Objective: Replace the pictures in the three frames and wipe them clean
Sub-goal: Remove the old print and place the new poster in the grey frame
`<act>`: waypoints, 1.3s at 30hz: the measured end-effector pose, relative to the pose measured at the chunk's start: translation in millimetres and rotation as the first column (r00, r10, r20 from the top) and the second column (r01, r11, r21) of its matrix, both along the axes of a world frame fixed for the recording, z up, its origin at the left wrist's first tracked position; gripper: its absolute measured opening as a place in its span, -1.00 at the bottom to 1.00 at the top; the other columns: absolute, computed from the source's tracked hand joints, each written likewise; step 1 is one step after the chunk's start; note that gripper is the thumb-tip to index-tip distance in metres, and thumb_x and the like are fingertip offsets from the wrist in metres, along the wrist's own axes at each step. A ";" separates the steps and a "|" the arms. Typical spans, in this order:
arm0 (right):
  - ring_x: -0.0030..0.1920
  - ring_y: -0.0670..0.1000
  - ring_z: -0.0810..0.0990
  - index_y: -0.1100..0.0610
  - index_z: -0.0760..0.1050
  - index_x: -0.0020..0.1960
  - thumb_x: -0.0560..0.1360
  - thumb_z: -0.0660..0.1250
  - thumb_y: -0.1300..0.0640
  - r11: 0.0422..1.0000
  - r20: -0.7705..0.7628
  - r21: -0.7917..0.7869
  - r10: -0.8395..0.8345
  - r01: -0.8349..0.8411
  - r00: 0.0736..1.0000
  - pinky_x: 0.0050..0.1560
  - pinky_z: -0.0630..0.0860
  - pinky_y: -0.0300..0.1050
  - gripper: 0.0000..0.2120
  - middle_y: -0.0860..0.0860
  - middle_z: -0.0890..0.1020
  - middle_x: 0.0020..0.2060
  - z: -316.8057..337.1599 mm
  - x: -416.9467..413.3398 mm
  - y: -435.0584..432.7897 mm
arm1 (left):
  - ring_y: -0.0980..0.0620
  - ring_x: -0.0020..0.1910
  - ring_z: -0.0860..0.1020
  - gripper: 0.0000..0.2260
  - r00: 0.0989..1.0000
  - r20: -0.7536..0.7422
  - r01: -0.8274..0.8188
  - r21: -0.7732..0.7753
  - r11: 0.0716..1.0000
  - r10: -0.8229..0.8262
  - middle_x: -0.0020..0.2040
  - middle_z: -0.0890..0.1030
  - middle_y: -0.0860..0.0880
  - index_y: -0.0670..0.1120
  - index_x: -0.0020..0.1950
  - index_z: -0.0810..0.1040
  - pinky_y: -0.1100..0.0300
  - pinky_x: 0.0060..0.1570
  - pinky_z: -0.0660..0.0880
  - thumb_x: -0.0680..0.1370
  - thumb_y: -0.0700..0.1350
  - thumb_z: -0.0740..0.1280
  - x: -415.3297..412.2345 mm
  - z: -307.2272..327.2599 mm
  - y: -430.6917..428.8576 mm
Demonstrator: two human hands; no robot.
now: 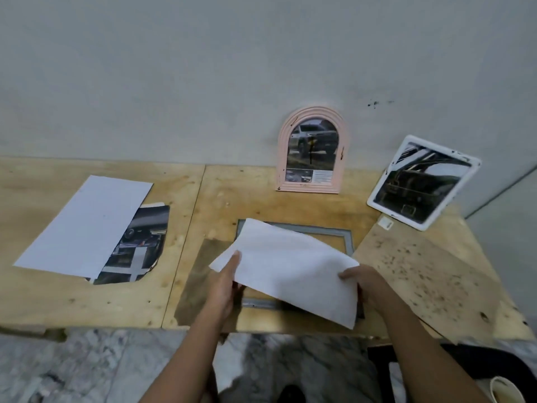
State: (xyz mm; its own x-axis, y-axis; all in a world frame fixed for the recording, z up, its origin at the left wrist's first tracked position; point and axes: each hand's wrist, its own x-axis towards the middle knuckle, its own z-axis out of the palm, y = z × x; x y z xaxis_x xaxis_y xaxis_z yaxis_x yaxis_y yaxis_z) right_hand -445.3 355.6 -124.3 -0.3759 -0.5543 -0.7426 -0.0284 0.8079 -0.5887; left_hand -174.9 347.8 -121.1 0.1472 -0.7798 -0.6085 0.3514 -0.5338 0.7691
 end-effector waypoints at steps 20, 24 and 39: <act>-0.04 0.04 0.44 0.26 0.39 0.23 0.47 0.27 0.30 0.958 -0.459 -0.247 0.015 -0.143 0.888 -0.11 0.35 -0.13 -0.66 0.17 0.52 0.11 -24.6 6.8 8.6 | -0.10 0.08 0.54 -0.70 0.581 0.765 0.352 0.072 0.933 -0.278 0.10 0.59 -0.13 -0.20 0.24 0.49 0.10 0.00 0.49 0.53 -0.16 0.32 5.1 -38.9 4.7; 0.07 0.12 0.50 0.26 0.43 0.23 0.46 0.29 0.27 0.956 -0.483 -0.262 -0.011 -0.133 0.876 -0.05 0.38 -0.13 -0.66 0.17 0.53 0.13 -27.2 7.2 8.8 | -0.14 0.05 0.54 -0.68 0.492 0.823 0.394 0.082 0.916 -0.285 0.16 0.53 -0.19 -0.23 0.27 0.45 0.11 -0.02 0.47 0.53 -0.19 0.30 3.1 -41.2 -1.0; 0.15 0.11 0.48 0.24 0.44 0.26 0.48 0.29 0.28 0.933 -0.471 -0.311 0.013 -0.180 0.882 0.04 0.37 -0.15 -0.65 0.17 0.51 0.18 -35.7 4.1 17.0 | -0.12 0.52 -0.21 -0.41 -0.244 0.870 0.739 0.452 0.499 -0.428 0.55 -0.18 -0.15 -0.09 0.54 -0.15 -0.03 0.48 -0.17 0.62 0.16 -0.08 -25.4 -61.1 -7.3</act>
State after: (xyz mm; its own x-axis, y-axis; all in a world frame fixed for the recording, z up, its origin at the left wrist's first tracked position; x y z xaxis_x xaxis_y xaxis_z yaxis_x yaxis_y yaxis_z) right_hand -441.1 372.6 -160.0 -0.5553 -0.7887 -0.2638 -0.4265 0.5424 -0.7238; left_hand -200.3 340.5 -182.2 -0.2307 -0.9106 -0.3430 -0.9631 0.1634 0.2140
